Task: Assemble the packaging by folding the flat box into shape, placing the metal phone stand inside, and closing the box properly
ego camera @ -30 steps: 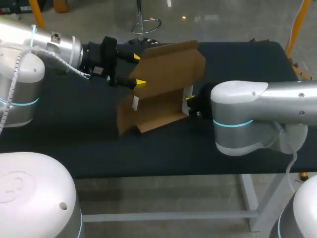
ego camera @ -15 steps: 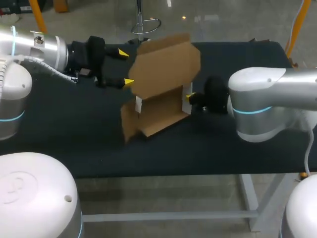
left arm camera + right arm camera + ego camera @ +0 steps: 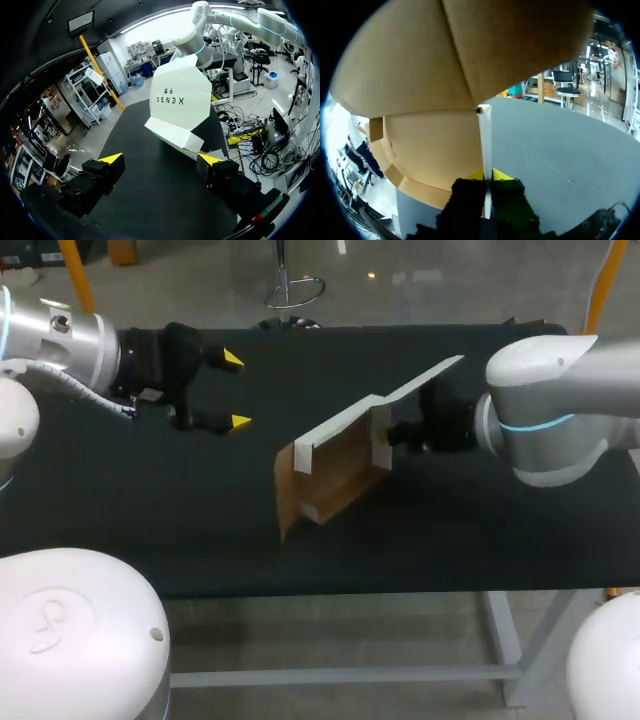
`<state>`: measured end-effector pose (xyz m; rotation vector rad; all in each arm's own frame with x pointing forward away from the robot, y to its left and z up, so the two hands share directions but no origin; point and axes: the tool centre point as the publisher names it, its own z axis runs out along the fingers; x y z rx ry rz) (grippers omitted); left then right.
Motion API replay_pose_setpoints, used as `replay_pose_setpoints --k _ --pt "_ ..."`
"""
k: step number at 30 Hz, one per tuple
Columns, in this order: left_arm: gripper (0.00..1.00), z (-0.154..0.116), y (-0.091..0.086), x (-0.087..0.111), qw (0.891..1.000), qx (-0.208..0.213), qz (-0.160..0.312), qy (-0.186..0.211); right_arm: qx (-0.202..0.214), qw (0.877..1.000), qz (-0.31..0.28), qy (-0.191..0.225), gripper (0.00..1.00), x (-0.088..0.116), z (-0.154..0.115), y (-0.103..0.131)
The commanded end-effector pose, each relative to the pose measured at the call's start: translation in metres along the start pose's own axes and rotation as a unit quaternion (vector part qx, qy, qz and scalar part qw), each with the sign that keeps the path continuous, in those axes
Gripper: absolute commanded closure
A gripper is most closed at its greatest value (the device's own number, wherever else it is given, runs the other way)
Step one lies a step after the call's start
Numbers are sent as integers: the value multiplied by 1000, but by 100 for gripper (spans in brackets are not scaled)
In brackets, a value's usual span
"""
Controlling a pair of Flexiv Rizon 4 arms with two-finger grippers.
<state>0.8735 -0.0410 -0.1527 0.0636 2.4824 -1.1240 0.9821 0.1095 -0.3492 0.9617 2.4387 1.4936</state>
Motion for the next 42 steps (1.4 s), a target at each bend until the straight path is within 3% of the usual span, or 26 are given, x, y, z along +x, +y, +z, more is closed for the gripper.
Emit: replay_pose_setpoints --k 1,8,10,12,25,28,42 --pt "0 -11 3 -4 998 -15 -1 53 136 990 3 29 100 0 -6 2" --pt "0 -18 11 6 992 -18 2 126 179 983 11 46 100 6 -4 -1" --pt "0 -21 15 8 987 -22 0 156 211 975 26 65 100 8 -1 -4" --pt "0 -21 15 8 987 -22 0 156 245 968 19 58 100 10 -1 -6" --pt "0 -21 15 8 987 -22 0 156 249 966 23 59 100 12 0 -7" --pt "0 -18 15 4 986 -44 9 163 261 963 48 54 100 12 -5 -8" --pt "0 -26 34 5 986 -64 8 154 350 926 144 -5 100 13 -15 -15"
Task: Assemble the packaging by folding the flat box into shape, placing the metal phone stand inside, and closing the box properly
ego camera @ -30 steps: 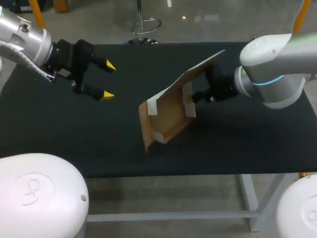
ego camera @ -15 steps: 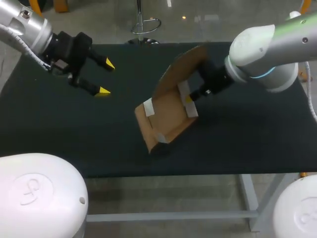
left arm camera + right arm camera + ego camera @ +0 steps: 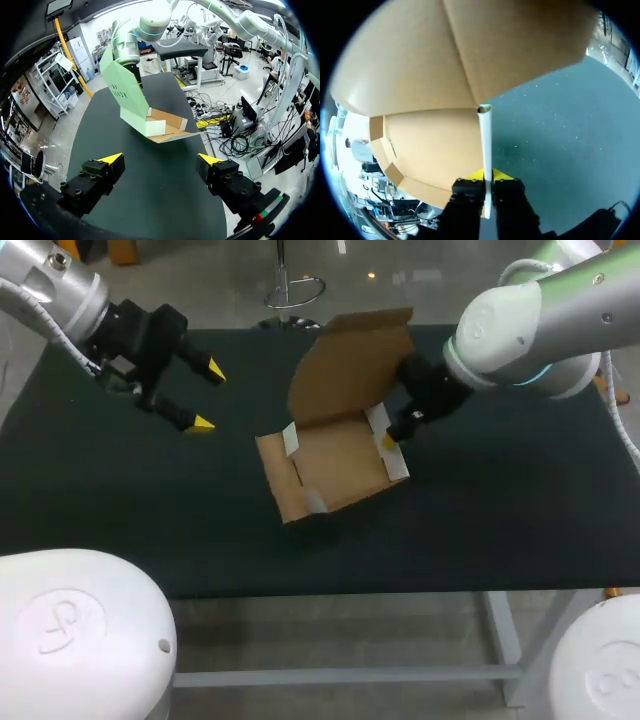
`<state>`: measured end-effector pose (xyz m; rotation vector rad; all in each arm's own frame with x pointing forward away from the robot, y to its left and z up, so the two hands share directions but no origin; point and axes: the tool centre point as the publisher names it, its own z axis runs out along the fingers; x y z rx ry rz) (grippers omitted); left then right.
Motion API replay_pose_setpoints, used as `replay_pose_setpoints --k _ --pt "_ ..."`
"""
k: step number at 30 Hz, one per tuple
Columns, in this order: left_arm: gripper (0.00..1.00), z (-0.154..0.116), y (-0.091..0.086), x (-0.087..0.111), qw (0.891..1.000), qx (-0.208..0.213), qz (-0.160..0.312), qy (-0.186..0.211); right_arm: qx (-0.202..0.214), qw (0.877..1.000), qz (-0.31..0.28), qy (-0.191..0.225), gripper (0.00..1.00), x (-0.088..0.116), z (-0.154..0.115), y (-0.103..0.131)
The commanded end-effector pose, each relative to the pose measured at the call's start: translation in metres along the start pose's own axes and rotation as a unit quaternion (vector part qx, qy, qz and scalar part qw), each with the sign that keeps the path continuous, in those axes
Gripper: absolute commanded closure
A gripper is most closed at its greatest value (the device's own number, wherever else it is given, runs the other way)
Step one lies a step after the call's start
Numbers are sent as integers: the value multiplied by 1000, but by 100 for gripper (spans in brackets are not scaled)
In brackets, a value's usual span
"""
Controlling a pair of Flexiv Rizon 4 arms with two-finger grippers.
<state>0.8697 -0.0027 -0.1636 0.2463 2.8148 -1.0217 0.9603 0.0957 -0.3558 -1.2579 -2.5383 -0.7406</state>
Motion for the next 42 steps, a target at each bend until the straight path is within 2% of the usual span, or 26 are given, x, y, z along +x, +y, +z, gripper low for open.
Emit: replay_pose_setpoints --k 1,10,13,15,31,36,42 --pt "0 -2 2 4 1000 -5 -2 -4 72 997 15 -21 100 8 -1 2" --pt "0 0 11 8 1000 -16 -12 -12 99 990 84 -63 100 9 6 -9" --pt "0 0 15 9 1000 -19 -16 -12 104 986 109 -68 100 9 8 -15" --pt "0 1 18 10 999 -30 -14 -3 100 985 127 -55 100 9 7 -19" --pt "0 2 18 9 999 -28 -18 -4 99 985 130 -53 100 9 6 -22" --pt "0 4 25 10 999 -23 -29 -9 115 972 184 -89 100 17 10 -20" --pt "0 7 32 12 999 -22 -42 -13 129 956 234 -120 100 19 9 -30"
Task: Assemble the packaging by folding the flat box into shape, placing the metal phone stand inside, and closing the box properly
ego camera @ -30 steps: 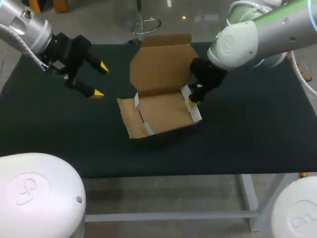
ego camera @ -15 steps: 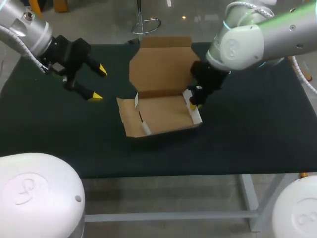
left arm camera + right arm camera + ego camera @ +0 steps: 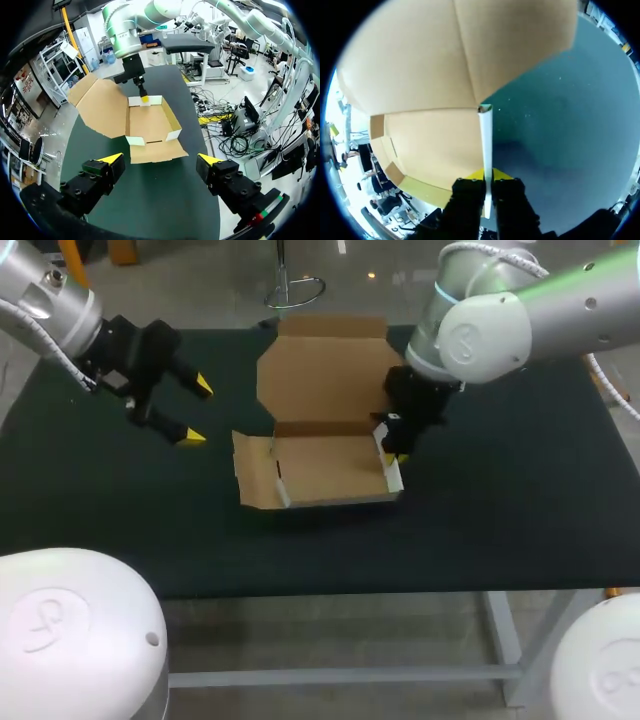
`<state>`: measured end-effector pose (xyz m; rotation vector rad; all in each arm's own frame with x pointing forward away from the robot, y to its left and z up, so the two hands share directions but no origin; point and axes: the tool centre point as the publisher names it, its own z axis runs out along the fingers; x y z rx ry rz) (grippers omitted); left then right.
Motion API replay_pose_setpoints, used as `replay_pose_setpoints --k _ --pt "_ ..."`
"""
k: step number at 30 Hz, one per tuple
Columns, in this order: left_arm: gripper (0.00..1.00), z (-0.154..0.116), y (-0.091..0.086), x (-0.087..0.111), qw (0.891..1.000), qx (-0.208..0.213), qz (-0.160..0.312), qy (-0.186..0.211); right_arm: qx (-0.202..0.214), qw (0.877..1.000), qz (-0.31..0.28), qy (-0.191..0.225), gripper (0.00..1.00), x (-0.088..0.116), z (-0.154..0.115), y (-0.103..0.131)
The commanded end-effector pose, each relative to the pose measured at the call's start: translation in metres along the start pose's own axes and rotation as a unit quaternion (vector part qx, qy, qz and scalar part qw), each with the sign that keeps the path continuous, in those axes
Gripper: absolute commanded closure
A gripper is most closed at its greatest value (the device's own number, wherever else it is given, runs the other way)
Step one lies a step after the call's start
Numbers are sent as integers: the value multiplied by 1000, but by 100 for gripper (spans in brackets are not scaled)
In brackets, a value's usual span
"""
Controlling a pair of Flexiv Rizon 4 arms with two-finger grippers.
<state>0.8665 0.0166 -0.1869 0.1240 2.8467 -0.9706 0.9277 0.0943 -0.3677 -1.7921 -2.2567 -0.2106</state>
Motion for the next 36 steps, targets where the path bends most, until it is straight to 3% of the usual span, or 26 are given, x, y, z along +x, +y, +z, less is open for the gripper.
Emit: replay_pose_setpoints --k 1,10,19,25,36 --pt "0 3 5 3 1000 3 -5 -3 6 1000 18 -23 100 4 1 -3" --pt "0 15 14 3 999 11 -32 7 17 997 62 -43 100 1 10 -10" --pt "0 21 21 4 999 12 -51 13 50 995 67 -49 100 1 13 -7" --pt "0 26 24 4 998 10 -52 16 65 992 77 -74 100 3 14 -5" --pt "0 37 30 5 999 1 -42 23 87 990 80 -79 100 0 22 -3"
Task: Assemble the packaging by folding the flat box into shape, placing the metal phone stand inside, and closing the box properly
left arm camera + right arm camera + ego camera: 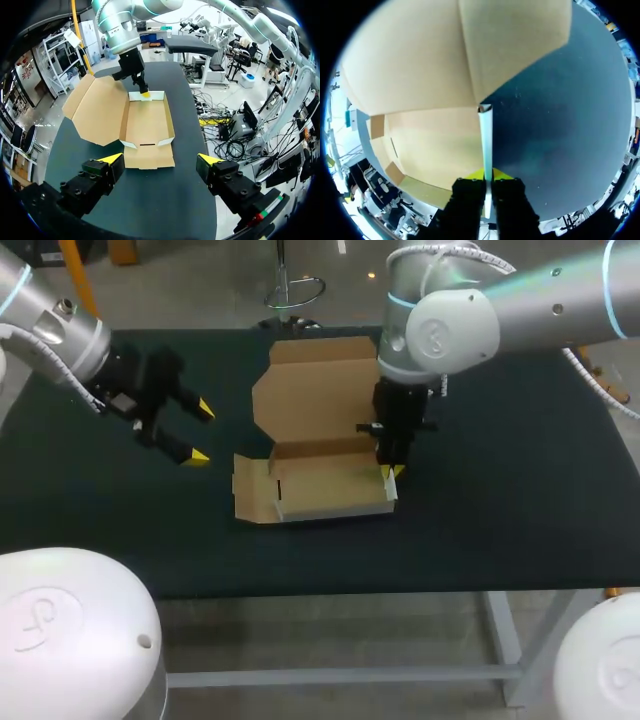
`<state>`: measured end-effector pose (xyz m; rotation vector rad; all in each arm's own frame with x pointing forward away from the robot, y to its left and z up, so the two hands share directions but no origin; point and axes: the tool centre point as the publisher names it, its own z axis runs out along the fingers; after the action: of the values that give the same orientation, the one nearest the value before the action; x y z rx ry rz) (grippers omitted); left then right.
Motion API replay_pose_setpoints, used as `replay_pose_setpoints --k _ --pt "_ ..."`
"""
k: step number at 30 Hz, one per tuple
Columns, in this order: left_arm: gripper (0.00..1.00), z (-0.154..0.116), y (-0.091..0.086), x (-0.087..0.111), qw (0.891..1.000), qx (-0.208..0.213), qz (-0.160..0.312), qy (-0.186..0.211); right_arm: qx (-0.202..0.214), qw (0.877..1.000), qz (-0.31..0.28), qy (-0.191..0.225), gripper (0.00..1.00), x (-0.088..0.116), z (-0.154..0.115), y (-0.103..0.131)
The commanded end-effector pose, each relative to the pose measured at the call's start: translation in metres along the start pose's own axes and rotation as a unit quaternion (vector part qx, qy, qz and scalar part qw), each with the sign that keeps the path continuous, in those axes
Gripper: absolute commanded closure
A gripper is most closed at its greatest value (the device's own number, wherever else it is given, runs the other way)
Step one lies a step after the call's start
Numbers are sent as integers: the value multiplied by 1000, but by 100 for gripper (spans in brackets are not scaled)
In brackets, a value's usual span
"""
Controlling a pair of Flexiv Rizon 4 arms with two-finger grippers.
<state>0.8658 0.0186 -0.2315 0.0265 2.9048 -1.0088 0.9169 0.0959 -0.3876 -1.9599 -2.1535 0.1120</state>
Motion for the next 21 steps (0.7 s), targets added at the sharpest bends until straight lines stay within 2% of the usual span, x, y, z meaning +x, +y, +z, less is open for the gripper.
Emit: replay_pose_setpoints --k 1,21 --pt "0 4 1 -3 1000 -6 0 3 19 1000 0 -6 100 3 0 6" --pt "0 4 1 -3 1000 -6 0 3 44 999 -5 -7 100 1 11 13"
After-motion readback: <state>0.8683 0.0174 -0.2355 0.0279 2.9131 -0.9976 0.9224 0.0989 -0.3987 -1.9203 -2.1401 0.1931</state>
